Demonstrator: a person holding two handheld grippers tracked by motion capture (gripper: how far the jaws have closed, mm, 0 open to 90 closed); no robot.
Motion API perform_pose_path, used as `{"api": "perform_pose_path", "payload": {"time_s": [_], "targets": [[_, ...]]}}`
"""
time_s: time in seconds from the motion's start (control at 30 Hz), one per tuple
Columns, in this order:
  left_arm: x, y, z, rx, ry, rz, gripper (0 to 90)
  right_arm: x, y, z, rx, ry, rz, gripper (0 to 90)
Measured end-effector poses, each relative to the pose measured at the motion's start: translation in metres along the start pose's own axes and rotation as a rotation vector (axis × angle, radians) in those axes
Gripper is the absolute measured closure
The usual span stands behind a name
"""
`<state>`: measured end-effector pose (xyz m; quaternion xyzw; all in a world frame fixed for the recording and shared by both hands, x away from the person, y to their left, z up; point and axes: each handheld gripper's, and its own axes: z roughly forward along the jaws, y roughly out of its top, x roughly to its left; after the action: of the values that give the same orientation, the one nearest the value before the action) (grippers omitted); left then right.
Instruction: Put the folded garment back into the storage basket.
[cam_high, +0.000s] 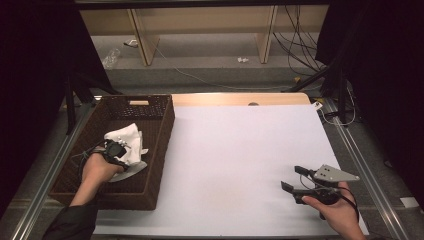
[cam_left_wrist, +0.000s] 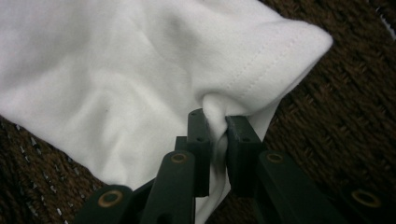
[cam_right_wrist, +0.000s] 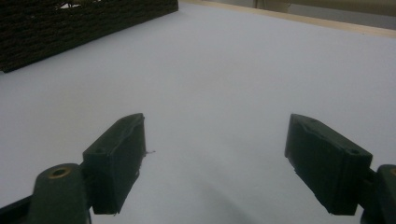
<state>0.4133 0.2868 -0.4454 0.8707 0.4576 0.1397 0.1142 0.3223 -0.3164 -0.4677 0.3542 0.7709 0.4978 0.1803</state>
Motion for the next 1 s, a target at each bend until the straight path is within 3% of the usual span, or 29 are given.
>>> {"api": "perform_pose_path", "payload": {"time_s": [0.47, 0.9, 1.0], "targets": [[0.0054, -0.0052, -0.0007, 0.01, -0.004, -0.013, 80.9, -0.0001, 0.0002, 0.0001, -0.001, -0.001, 0.001, 21.4], [0.0076, -0.0062, -0.001, 0.028, -0.007, -0.002, 80.8, 0.0, 0.0001, 0.0006, -0.001, 0.0, 0.001, 21.4], [0.0059, -0.0048, -0.0009, 0.029, -0.011, 0.003, 77.4, 0.0, 0.0003, 0.0007, 0.001, 0.001, -0.004, 21.4]]}}
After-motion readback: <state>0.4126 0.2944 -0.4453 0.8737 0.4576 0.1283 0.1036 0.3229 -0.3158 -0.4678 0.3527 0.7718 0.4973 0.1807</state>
